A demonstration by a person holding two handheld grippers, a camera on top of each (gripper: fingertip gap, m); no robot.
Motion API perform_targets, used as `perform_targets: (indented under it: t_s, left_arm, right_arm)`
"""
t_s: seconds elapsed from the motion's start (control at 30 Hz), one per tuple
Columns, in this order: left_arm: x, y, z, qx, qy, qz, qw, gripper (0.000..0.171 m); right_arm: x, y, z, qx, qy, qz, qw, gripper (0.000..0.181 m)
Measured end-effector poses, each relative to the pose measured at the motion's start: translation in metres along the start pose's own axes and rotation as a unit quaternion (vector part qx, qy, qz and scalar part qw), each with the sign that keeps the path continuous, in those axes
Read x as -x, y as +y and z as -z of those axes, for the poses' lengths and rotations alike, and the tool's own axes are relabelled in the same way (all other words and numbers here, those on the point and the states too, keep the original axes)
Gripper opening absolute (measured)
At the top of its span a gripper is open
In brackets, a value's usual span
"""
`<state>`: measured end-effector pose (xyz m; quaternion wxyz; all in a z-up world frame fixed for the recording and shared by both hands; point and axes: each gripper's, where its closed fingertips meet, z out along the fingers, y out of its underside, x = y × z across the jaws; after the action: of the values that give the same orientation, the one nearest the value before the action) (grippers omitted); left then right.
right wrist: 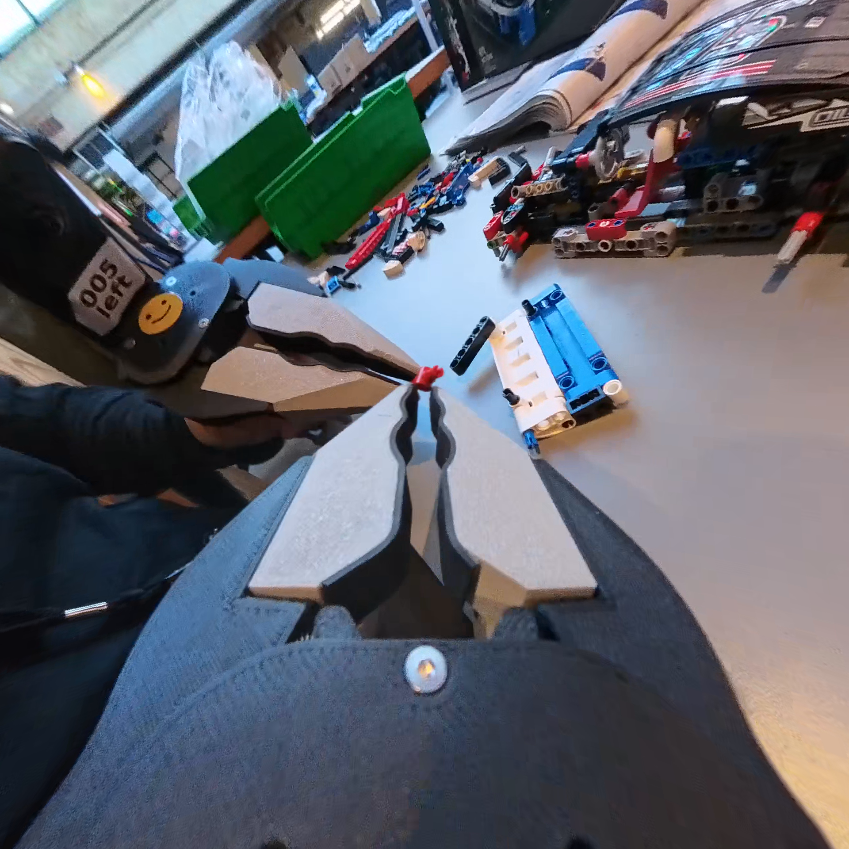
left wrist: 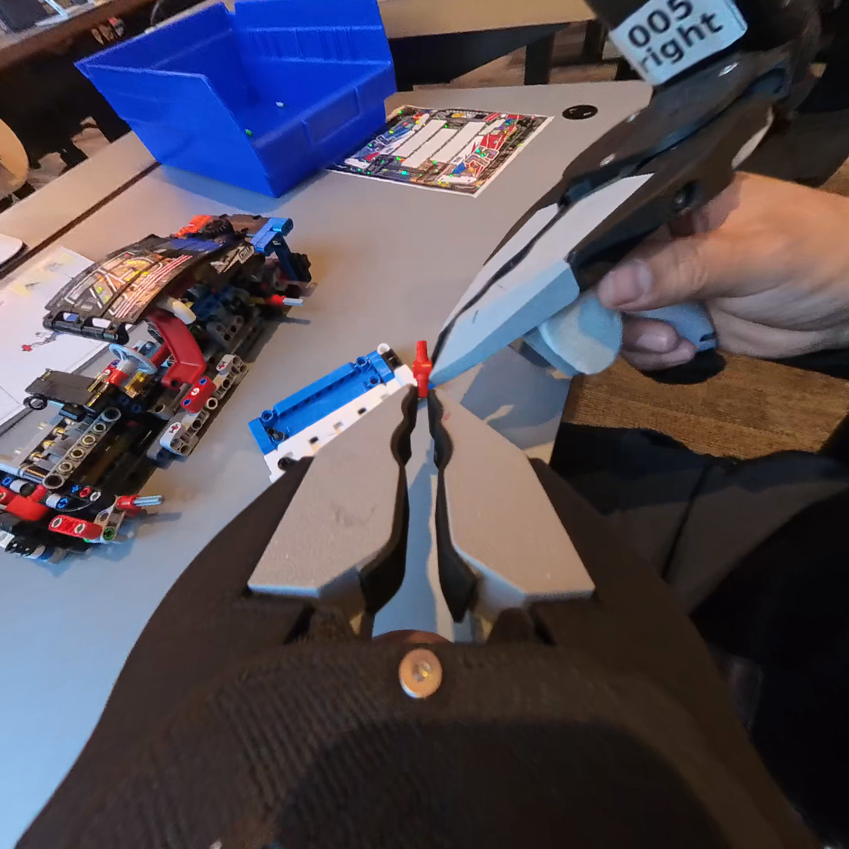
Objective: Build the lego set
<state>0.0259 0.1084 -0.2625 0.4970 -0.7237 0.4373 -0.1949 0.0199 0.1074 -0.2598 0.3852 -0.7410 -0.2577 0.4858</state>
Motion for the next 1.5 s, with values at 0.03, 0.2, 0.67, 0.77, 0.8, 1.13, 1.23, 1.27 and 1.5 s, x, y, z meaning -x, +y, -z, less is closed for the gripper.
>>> perform_targets:
  t_s: [0.03,0.2,0.67,0.77,0.8,1.13,1.23,1.27,1.5]
  left_arm:
    - [0.0,-0.002,0.0,-0.005,-0.002,0.005,1.0,0.001]
    - [0.001,-0.007,-0.006,-0.013,-0.03,-0.009,0.999,0.001]
    - [0.0,-0.01,-0.011,-0.016,-0.035,-0.002,0.999,0.002]
    - [-0.001,-0.01,-0.011,-0.018,-0.035,-0.002,0.999,0.002]
    - [-0.001,-0.01,-0.01,-0.018,-0.036,-0.003,0.999,0.002]
    - [-0.002,-0.009,-0.011,-0.015,-0.042,0.001,0.999,0.002]
    - [-0.002,-0.01,-0.012,-0.017,-0.041,0.01,0.999,0.001]
    - [-0.003,-0.01,-0.012,-0.017,-0.04,0.016,0.999,0.001]
    - [0.001,-0.019,-0.015,-0.031,-0.043,0.065,0.996,0.002]
  right_arm:
    - [0.0,-0.002,0.001,-0.007,-0.007,-0.009,1.0,0.002]
    - [-0.004,-0.008,0.005,-0.039,-0.029,-0.06,0.997,0.002]
    - [-0.011,-0.011,0.011,-0.06,-0.023,-0.073,0.995,0.006]
    - [-0.009,-0.012,0.01,-0.063,-0.025,-0.067,0.995,0.003]
    - [-0.009,-0.013,0.01,-0.064,-0.023,-0.067,0.995,0.003]
    - [-0.009,-0.014,0.01,-0.07,-0.027,-0.069,0.995,0.005]
    - [-0.009,-0.015,0.01,-0.073,-0.021,-0.064,0.995,0.004]
    - [-0.009,-0.016,0.011,-0.074,-0.02,-0.064,0.995,0.004]
    - [-0.006,-0.021,0.017,-0.095,-0.02,-0.068,0.993,0.01]
